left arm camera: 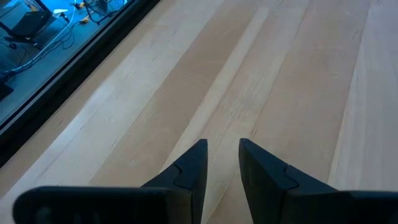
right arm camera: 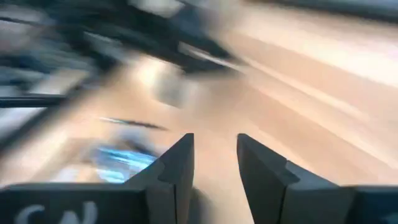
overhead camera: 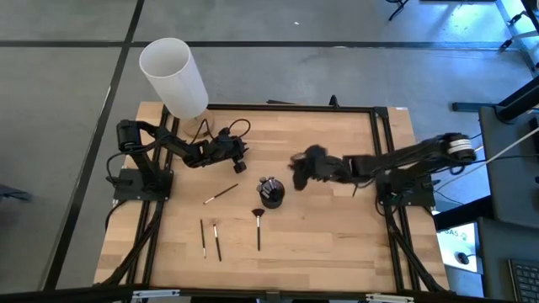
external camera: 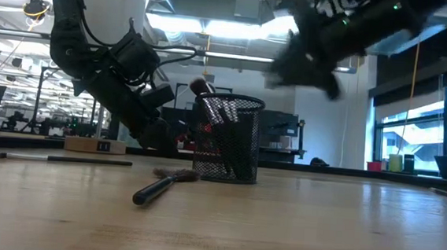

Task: Pick & Place Makeup Brushes
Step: Put the eyeshadow brush into the makeup organizer

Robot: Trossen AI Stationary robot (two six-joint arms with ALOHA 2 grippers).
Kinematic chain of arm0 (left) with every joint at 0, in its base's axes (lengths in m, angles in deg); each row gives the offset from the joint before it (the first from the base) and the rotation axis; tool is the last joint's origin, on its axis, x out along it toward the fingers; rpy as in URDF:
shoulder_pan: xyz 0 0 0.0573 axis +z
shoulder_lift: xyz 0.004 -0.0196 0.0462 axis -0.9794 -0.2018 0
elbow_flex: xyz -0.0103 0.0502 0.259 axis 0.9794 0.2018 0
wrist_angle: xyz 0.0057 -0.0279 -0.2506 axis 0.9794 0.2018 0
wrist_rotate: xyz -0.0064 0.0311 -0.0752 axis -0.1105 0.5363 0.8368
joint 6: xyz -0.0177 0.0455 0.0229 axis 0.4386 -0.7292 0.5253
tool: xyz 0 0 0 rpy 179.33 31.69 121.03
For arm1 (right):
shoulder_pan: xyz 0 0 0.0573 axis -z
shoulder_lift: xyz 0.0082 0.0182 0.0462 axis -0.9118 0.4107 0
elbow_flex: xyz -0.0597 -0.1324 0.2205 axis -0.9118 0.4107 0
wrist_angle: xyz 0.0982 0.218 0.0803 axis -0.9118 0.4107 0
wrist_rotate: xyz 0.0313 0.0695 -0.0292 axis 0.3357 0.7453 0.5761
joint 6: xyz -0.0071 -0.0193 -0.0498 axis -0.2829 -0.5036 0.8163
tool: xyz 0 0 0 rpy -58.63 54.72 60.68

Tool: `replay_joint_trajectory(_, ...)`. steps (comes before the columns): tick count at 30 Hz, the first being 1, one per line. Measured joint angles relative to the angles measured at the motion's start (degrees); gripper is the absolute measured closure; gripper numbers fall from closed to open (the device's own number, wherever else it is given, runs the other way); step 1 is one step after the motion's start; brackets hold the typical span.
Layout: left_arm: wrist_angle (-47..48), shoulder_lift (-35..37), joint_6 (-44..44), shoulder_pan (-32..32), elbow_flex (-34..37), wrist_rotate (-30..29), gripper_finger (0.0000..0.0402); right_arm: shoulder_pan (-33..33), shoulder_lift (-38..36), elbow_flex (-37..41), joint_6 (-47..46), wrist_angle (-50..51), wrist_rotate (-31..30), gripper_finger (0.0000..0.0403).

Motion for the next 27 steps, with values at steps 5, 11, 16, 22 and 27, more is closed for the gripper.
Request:
replay_joint_trajectory(5,0.00,0.00,-0.15,0.00,0.00,0.00,0.0313,3.50,-4.07,-5.17,-17.77,44.82,-6.07,0.0280)
replay_joint_trajectory(11,-0.02,0.00,-0.15,0.00,0.00,0.00,0.0313,10.02,-2.94,-4.87,-29.32,67.43,-0.27,0.0280)
replay_joint_trajectory(16,-0.02,0.00,-0.13,0.00,0.00,-0.02,0.0313,14.12,-1.56,-0.18,-36.06,66.05,1.08,0.0280)
replay_joint_trajectory(22,-0.01,0.00,-0.15,0.00,0.00,-0.02,0.0313,18.09,-0.40,4.94,-36.35,63.48,7.48,0.0280)
replay_joint_trajectory(27,-0.02,0.00,-0.15,0.00,0.00,-0.01,0.0313,21.92,-0.43,8.43,-33.62,60.40,9.76,0.0280)
